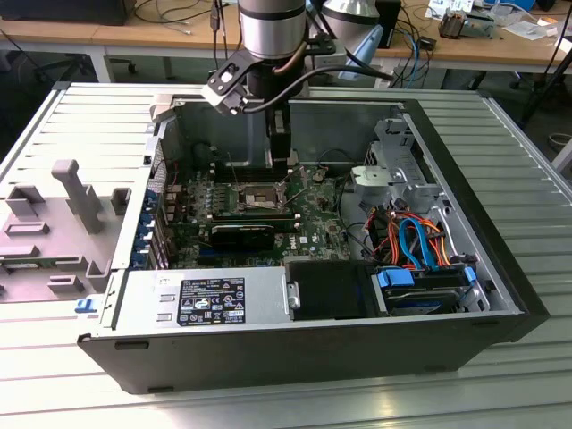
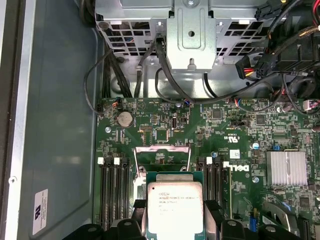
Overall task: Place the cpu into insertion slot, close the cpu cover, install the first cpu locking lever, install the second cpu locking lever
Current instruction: 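Place the cpu into insertion slot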
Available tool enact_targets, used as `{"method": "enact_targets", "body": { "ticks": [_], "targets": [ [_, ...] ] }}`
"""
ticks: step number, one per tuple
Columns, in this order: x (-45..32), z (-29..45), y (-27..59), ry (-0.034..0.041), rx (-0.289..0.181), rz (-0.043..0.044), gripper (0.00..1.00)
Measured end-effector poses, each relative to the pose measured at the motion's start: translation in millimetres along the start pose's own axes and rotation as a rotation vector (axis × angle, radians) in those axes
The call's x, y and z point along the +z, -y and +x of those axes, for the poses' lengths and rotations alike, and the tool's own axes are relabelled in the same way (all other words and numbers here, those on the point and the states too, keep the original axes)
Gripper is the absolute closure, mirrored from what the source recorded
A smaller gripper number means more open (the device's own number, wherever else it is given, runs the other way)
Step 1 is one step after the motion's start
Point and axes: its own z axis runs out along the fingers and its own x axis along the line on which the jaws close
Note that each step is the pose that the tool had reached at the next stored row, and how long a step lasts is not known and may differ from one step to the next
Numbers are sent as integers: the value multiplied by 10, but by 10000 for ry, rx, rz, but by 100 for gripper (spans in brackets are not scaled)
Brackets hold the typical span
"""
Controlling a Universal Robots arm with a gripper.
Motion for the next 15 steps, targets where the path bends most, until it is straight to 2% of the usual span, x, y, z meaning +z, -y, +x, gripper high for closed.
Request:
{"method": "enact_targets", "body": {
  "ticks": [15],
  "targets": [
    [30,0,19,0,0,0,46]
  ]
}}
